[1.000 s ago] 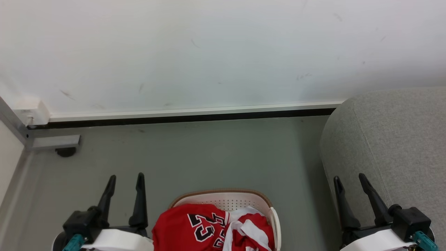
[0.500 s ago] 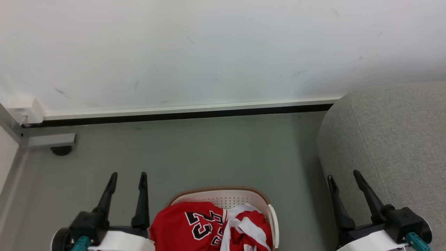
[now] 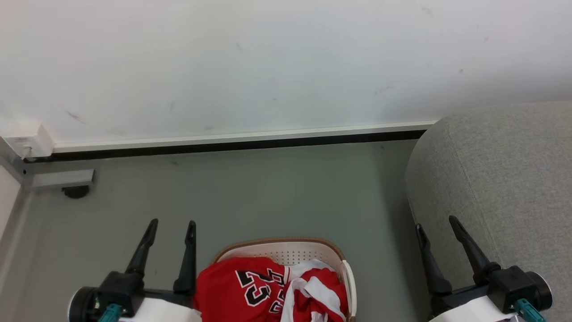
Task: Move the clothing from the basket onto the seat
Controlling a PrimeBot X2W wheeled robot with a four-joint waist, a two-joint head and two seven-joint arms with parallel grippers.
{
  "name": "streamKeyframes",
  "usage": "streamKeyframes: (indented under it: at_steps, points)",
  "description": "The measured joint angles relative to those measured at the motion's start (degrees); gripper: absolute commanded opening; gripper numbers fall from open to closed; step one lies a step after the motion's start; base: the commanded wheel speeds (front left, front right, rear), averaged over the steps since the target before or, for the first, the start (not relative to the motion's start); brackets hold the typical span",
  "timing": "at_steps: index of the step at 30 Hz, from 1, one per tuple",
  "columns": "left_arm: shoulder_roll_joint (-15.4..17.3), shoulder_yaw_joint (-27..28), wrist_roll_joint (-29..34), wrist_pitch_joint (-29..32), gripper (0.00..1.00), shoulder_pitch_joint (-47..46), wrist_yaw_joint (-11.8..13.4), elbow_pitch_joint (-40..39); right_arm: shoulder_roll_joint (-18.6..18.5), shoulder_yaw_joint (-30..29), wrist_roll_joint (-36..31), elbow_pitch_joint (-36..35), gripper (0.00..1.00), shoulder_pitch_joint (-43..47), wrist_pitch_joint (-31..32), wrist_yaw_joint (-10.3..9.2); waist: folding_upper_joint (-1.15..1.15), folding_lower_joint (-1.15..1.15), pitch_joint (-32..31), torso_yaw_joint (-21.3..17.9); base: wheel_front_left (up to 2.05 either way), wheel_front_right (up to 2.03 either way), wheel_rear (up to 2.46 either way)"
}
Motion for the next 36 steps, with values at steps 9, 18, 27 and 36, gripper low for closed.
streamKeyframes:
  at_steps: [9,18,27,36]
  points:
    - [-0.2,0.6,-0.2,0.0,1.0,-0.2,-0.3,1.4,0.1,-0.2,0.1,-0.3,1.0,-0.5,0.0,0.0,0.0,0.0,0.9,-0.5,0.0,0.0,0.0]
    - [-0.2,0.8,-0.2,0.0,1.0,-1.7,-1.2,5.0,0.3,-0.8,1.2,-1.2,1.0,-2.1,0.0,0.0,0.0,0.0,4.0,-2.5,0.0,0.0,0.0]
    - [2.0,-0.2,1.5,0.0,1.0,-7.5,-2.8,13.8,0.4,-1.9,2.3,-2.9,1.0,-5.4,0.0,0.0,0.0,0.0,10.6,-6.5,0.0,0.0,0.0]
    - [6.1,-4.8,4.4,0.0,1.0,-17.8,-4.6,28.4,0.7,-2.0,4.4,-5.5,1.0,-9.2,0.0,0.0,0.0,0.01,19.2,-11.1,0.0,0.0,0.0]
